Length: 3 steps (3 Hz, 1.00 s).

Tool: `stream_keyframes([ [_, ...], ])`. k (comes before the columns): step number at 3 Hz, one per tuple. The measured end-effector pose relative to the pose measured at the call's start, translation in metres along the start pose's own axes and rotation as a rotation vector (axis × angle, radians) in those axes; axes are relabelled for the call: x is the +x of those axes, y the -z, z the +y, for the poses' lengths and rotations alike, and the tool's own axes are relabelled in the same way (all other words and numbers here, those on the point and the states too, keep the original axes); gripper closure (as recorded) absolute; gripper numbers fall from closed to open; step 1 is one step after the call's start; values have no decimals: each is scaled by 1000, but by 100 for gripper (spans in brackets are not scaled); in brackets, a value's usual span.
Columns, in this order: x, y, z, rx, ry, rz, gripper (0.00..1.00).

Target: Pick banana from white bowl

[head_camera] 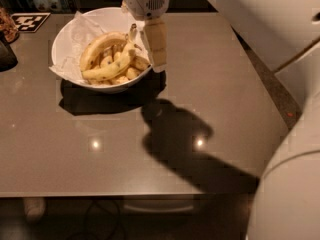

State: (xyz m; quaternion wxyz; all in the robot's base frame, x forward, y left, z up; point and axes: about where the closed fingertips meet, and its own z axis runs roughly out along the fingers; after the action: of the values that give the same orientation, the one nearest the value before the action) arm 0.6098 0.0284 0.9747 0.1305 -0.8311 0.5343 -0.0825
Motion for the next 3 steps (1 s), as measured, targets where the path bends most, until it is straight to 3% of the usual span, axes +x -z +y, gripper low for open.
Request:
stream_keyframes([
  [1,-9,-15,-10,-20,26,-10,0],
  [2,-23,-29,-17,-44,64,-13,10],
  [3,-33,-39,-24,-63,91,-15,27],
])
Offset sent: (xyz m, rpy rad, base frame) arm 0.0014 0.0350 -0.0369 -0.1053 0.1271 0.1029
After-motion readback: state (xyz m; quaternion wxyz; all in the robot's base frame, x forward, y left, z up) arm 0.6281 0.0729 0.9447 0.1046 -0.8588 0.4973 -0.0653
